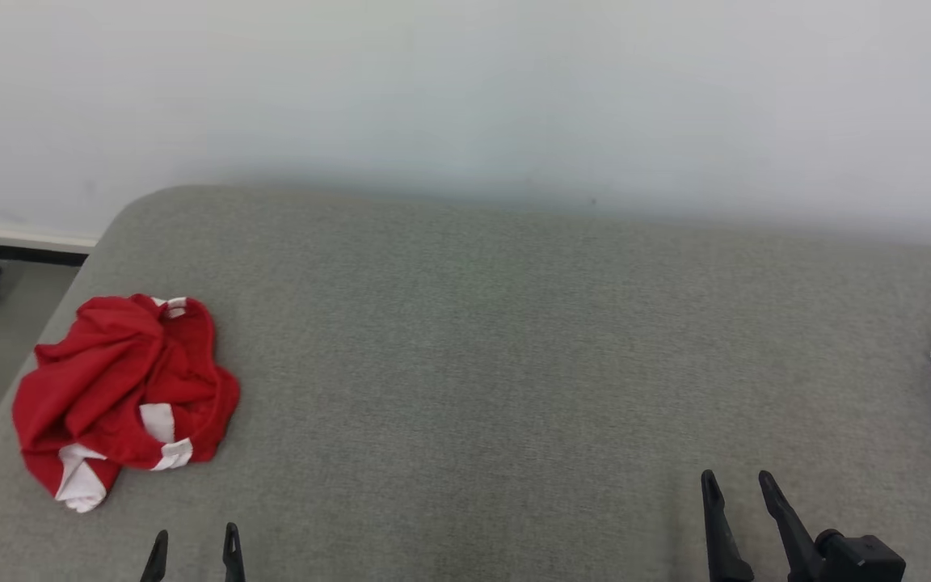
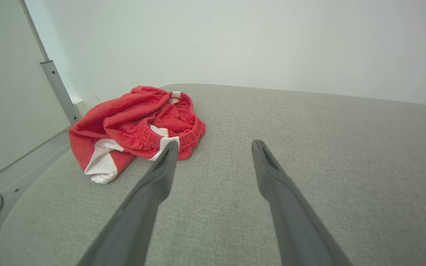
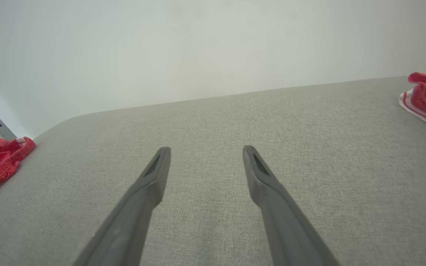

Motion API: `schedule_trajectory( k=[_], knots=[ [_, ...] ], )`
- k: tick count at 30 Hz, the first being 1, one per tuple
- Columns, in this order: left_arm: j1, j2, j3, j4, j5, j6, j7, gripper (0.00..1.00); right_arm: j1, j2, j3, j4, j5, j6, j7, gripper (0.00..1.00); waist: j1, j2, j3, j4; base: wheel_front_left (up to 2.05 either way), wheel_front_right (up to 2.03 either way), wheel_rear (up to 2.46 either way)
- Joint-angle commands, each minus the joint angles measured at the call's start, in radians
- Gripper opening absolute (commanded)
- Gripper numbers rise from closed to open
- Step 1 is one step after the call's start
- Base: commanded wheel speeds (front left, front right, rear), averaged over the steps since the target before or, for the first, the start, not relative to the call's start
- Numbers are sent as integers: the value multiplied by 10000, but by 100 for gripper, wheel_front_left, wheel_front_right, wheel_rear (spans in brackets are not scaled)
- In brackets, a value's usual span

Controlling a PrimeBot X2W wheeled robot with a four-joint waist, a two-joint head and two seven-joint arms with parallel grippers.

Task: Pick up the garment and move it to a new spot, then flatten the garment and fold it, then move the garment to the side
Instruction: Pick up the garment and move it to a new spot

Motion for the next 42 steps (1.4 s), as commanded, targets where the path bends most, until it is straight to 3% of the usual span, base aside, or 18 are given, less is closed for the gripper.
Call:
schedule_trajectory(
  k=[1, 9, 16, 25, 33, 38, 42],
  knots=[
    [104, -9, 54, 17, 100, -19, -28, 100, 15, 37, 26, -17, 109, -20, -70, 100, 0, 0, 23, 846, 0, 0, 0],
    [149, -11, 73, 68, 160, -61, -28, 100, -60, 35, 242, 96, 235, -20, -104, 100, 0, 0, 21, 2131, 0, 0, 0],
    [305, -9, 134, 28, 175, -24, -28, 100, -103, 34, 469, 211, 315, -20, -151, 100, 0, 0, -44, 2723, 0, 0, 0],
    [334, -11, 279, 4, 145, -40, -28, 100, -120, 33, 595, 284, 355, -20, -162, 100, 0, 0, -44, 2817, 0, 0, 0],
    [-131, -3, 360, 404, 47, -132, -28, 100, -231, 35, 529, 204, 212, -20, -51, 100, 0, 0, 140, 2496, 0, 0, 0],
    [-1233, 257, 125, 1627, 43, -530, -28, 100, -297, 33, 518, 28, 92, -20, 86, 100, 0, 0, 419, 2261, 0, 0, 0],
    [-3068, 558, 261, 3137, -484, -716, 574, 100, -460, 30, 608, -250, -81, -20, 337, 100, 0, 0, 831, 1839, 0, 0, 0]
  ],
)
